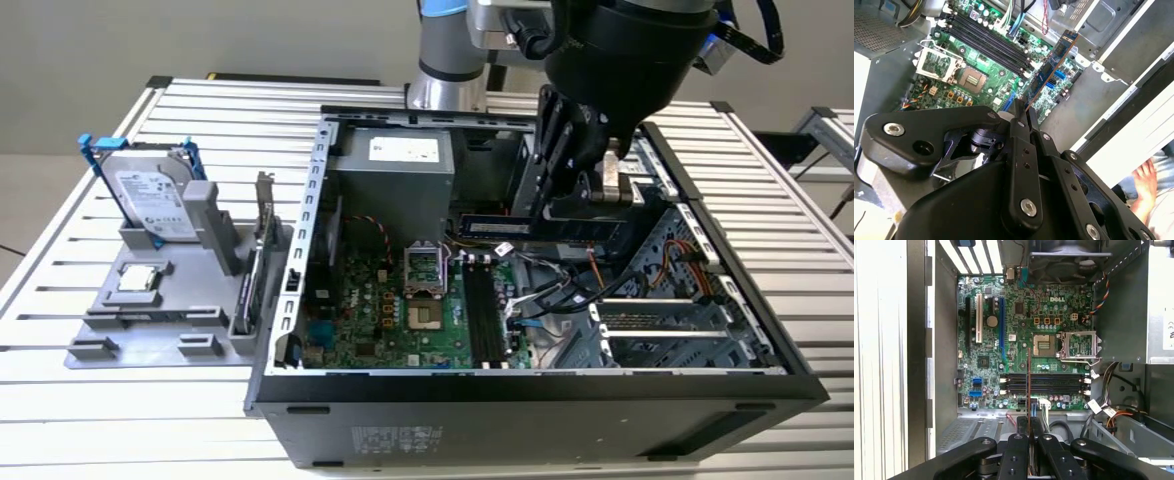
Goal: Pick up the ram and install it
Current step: 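Pick up the ram and move it above insertion slot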
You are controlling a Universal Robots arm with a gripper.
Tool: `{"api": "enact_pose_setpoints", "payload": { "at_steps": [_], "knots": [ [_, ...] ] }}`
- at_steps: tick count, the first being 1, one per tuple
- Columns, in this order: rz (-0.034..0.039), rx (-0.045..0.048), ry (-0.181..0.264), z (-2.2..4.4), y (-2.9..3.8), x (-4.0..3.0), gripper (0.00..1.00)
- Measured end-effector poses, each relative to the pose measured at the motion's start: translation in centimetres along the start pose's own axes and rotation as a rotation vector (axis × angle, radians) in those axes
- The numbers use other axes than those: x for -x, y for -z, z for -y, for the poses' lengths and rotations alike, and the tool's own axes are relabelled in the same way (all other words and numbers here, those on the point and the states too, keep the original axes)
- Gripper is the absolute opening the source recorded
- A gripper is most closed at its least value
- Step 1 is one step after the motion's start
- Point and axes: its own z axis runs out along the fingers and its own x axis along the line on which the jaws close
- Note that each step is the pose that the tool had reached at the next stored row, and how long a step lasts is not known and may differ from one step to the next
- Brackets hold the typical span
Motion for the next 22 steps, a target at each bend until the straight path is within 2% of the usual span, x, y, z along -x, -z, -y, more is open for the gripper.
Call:
{"api": "enact_pose_setpoints", "payload": {
  "at_steps": [22],
  "knots": [
    [-0.0002, 0.0002, -0.002, 0.19, 0.02, 0.00, 0.00]
  ]
}}
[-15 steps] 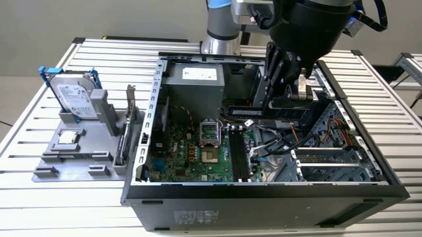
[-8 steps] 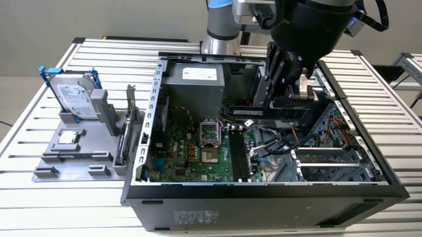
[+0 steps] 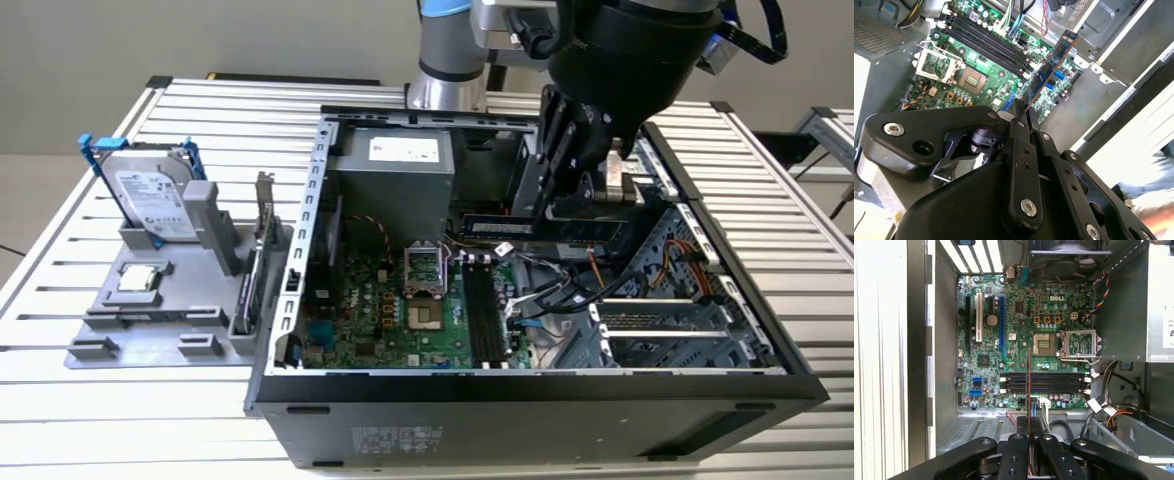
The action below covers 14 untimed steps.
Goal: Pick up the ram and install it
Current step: 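Pick up the ram and move it above insertion slot, then insert the ram into the slot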
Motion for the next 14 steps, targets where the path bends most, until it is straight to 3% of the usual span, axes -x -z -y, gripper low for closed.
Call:
{"api": "enact_pose_setpoints", "payload": {
  "at_steps": [5, 14],
  "knots": [
    [0.0008, 0.0001, -0.018, 0.00, -0.01, 0.00, 0.00],
    [0.0032, 0.0011, -0.091, 0.00, 0.00, 0.00, 0.00]
  ]
}}
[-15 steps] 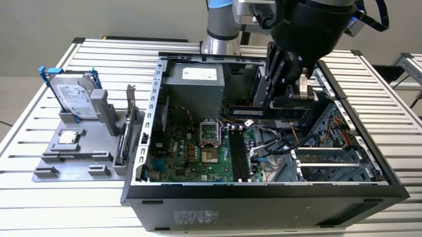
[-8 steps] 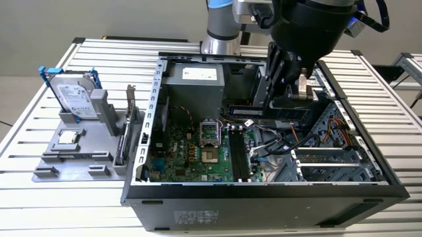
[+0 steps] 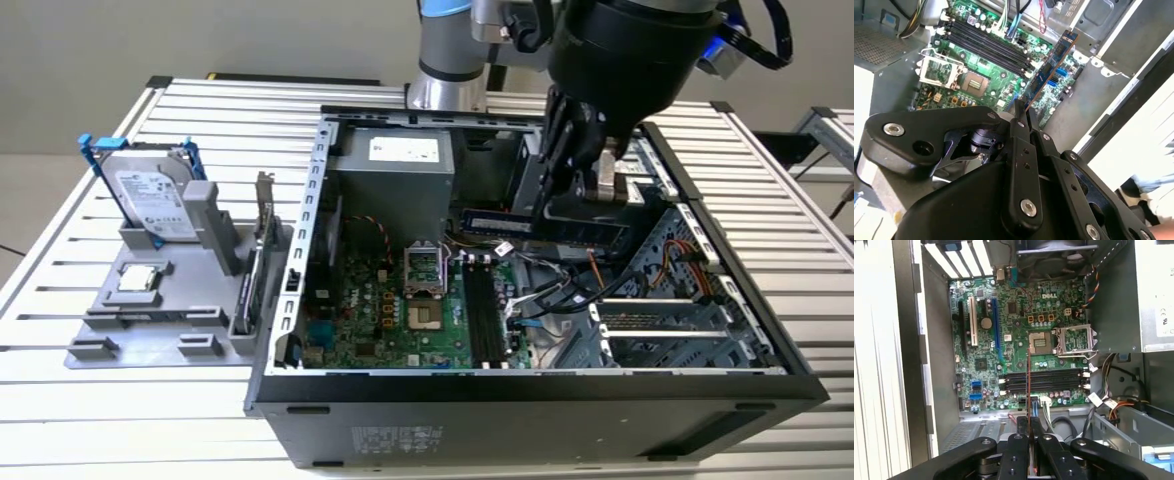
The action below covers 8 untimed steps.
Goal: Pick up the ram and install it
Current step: 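Insert the ram into the slot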
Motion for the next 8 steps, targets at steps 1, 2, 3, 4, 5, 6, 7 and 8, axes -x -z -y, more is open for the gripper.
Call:
{"api": "enact_pose_setpoints", "payload": {
  "at_steps": [1, 2, 3, 4, 5, 6, 7, 8],
  "knots": [
    [0.0002, 0.0001, -0.006, 0.00, 0.00, 0.00, 0.00],
    [0.0005, 0.0002, -0.012, 0.00, 0.00, 0.00, 0.00],
    [0.0006, 0.0003, -0.018, 0.00, 0.00, 0.00, 0.00],
    [0.0008, 0.0004, -0.023, 0.00, 0.00, 0.00, 0.00],
    [0.0009, 0.0004, -0.029, 0.00, 0.00, 0.00, 0.00],
    [0.0012, 0.0004, -0.034, 0.00, 0.00, 0.00, 0.00],
    [0.0013, 0.0005, -0.039, 0.00, 0.00, 0.00, 0.00],
    [0.0015, 0.0006, -0.044, 0.00, 0.00, 0.00, 0.00]
  ]
}}
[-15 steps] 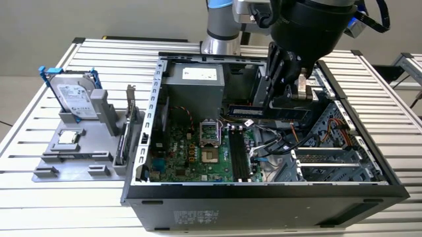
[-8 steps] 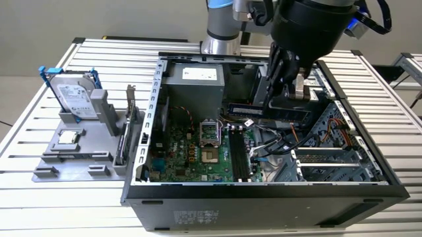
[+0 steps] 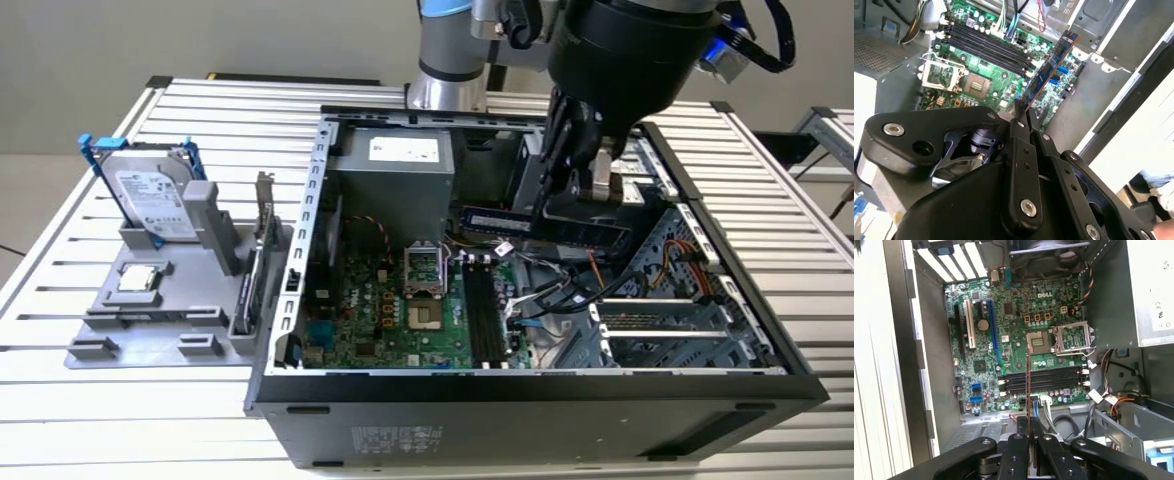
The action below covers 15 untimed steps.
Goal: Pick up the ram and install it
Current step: 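Insert the ram into the slot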
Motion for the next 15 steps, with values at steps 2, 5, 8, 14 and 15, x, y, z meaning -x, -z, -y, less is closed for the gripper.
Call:
{"api": "enact_pose_setpoints", "payload": {
  "at_steps": [2, 5, 8, 14, 15],
  "knots": [
    [0.0003, 0.0002, -0.011, 0.00, 0.00, 0.00, 0.00],
    [0.0009, 0.0004, -0.026, 0.00, 0.00, 0.00, 0.00],
    [0.0019, 0.0007, -0.054, 0.00, 0.00, 0.00, 0.00],
    [0.0027, 0.0011, -0.078, 0.00, 0.00, 0.00, 0.00],
    [0.0028, 0.0011, -0.082, 0.00, 0.00, 0.00, 0.00]
  ]
}}
